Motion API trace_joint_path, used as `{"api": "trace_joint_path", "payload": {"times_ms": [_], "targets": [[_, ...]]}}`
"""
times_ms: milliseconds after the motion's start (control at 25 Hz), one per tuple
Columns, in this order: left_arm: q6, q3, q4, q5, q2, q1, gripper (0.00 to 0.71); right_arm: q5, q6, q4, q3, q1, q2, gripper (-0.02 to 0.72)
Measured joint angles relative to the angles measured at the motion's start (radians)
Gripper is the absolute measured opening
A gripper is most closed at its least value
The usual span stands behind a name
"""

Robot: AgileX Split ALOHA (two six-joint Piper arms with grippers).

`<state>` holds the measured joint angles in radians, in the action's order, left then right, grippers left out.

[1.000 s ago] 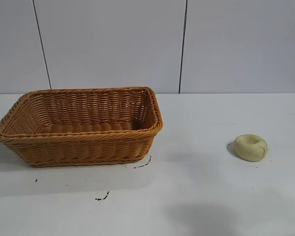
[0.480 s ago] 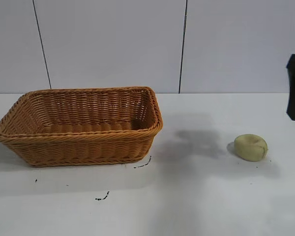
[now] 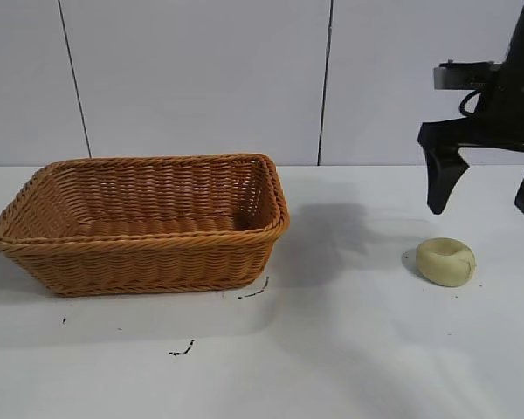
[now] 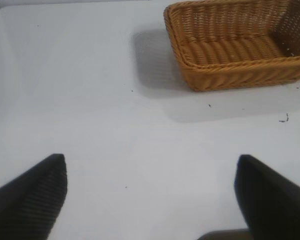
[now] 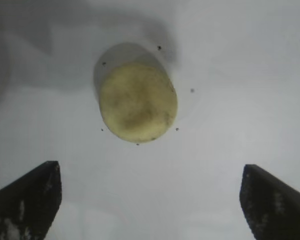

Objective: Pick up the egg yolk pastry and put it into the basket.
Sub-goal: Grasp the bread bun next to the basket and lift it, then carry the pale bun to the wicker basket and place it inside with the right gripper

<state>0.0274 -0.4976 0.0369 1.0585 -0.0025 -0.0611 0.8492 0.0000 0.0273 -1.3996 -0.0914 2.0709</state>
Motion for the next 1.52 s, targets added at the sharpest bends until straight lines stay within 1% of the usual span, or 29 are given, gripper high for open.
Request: {"api": "trace_joint_path", "payload": {"times_ms": [120, 280, 440, 480, 520, 560, 760, 840, 1000, 1080, 1120, 1200, 1360, 1440, 1520], "targets": [[0.0, 0.0, 0.0, 0.0, 0.0, 0.0, 0.693, -0.042, 0.0, 0.0, 0.0, 0.0, 0.043, 0.696], [0.0, 0.0, 0.0, 0.0, 0.0, 0.0, 0.693, -0.075, 0.0, 0.001, 0.0, 0.0, 0.075, 0.696], [0.0, 0.0, 0.0, 0.0, 0.0, 0.0, 0.693, -0.085, 0.0, 0.001, 0.0, 0.0, 0.076, 0.696], [0.0, 0.0, 0.0, 0.0, 0.0, 0.0, 0.693, -0.085, 0.0, 0.001, 0.0, 0.0, 0.076, 0.68], [0.0, 0.0, 0.0, 0.0, 0.0, 0.0, 0.693, -0.084, 0.0, 0.001, 0.0, 0.0, 0.076, 0.649], [0.0, 0.0, 0.0, 0.0, 0.0, 0.0, 0.693, -0.083, 0.0, 0.001, 0.0, 0.0, 0.076, 0.599], [0.0, 0.0, 0.0, 0.0, 0.0, 0.0, 0.693, -0.082, 0.0, 0.005, 0.0, 0.0, 0.076, 0.289], [0.0, 0.0, 0.0, 0.0, 0.0, 0.0, 0.693, -0.082, 0.0, 0.005, -0.001, 0.0, 0.076, 0.234], [0.0, 0.0, 0.0, 0.0, 0.0, 0.0, 0.693, -0.072, -0.009, 0.0, -0.002, 0.0, 0.04, 0.202], [0.0, 0.0, 0.0, 0.0, 0.0, 0.0, 0.693, -0.053, -0.009, -0.002, -0.012, 0.0, -0.003, 0.2], [0.0, 0.0, 0.0, 0.0, 0.0, 0.0, 0.693, -0.028, -0.009, -0.002, -0.028, 0.0, -0.028, 0.2], [0.0, 0.0, 0.0, 0.0, 0.0, 0.0, 0.693, 0.037, -0.009, -0.002, -0.08, 0.0, -0.066, 0.197], [0.0, 0.0, 0.0, 0.0, 0.0, 0.0, 0.693, 0.175, -0.009, -0.002, -0.244, 0.0, -0.086, 0.195], [0.0, 0.0, 0.0, 0.0, 0.0, 0.0, 0.693, 0.204, -0.009, -0.004, -0.304, -0.009, -0.086, 0.195], [0.0, 0.0, 0.0, 0.0, 0.0, 0.0, 0.693, 0.216, -0.009, -0.002, -0.358, -0.029, -0.086, 0.195]]}}
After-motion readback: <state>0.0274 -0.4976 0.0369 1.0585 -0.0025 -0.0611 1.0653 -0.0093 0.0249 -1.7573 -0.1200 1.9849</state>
